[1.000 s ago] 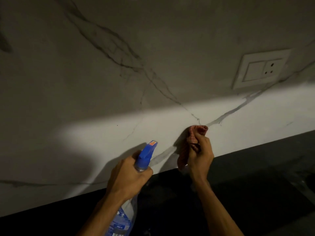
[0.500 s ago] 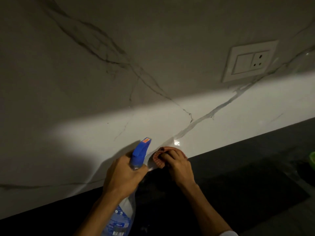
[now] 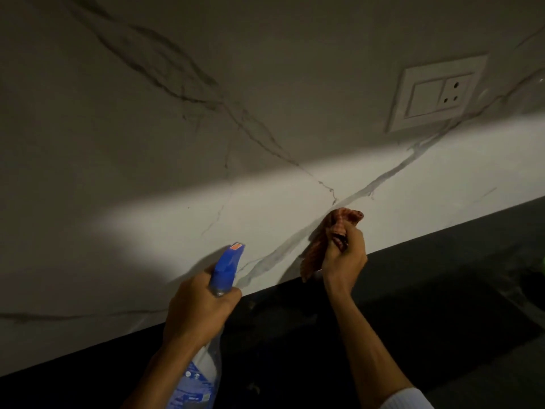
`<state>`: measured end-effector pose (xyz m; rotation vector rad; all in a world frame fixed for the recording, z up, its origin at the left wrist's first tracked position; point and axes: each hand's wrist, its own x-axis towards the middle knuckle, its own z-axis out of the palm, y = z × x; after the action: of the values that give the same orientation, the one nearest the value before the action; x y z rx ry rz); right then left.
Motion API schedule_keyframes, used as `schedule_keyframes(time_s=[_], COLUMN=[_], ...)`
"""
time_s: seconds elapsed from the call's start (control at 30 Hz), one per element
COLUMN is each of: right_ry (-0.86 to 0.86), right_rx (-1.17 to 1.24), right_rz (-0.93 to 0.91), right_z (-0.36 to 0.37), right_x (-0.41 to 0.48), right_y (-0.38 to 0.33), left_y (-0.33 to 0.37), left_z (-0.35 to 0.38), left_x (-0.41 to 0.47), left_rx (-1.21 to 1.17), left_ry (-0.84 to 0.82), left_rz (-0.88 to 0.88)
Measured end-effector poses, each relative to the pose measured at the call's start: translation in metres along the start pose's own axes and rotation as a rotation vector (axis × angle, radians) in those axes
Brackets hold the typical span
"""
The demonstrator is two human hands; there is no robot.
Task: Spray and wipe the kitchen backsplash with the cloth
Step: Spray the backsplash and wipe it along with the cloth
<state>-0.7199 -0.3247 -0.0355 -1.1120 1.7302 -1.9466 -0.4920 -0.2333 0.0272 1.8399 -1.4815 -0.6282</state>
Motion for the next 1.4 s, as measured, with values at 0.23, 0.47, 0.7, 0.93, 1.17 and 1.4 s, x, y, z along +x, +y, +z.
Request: schedule_keyframes(time_s=[0.23, 0.47, 0.7, 0.93, 1.17, 1.4], right_ry=[-0.570, -0.475, -0.210, -0.636, -1.012, -1.168], right_rx=[-0.336, -0.257, 0.040, -0.338, -0.765, -1.035], right_rz=[-0.548, -0.777, -0.874, -1.338, -1.425, -1.144], right_z=[0.030, 0.050, 0.086, 0.097, 0.052, 0.005], right_x=[-0.075, -0.069, -0.052, -0.073, -0.069, -0.027], right_y=[0.012, -0.039, -0.127, -0.101, -0.008, 0.034], left_y=[-0.002, -0.007, -0.011, -0.013, -0.014, -0.009], left_z=[-0.017, -0.043, -0.063, -0.059, -0.042, -0.028], left_x=[-0.005, -0.015, -0.018, -0.015, -0.009, -0.009], left_rx=[-0.020, -0.073, -0.382, -0.449, -0.269, -0.125], left_ry=[0.017, 0.099, 0.307, 0.450, 0.206, -0.008], left_rz=[-0.025, -0.093, -0.120, -0.101, -0.130, -0.044])
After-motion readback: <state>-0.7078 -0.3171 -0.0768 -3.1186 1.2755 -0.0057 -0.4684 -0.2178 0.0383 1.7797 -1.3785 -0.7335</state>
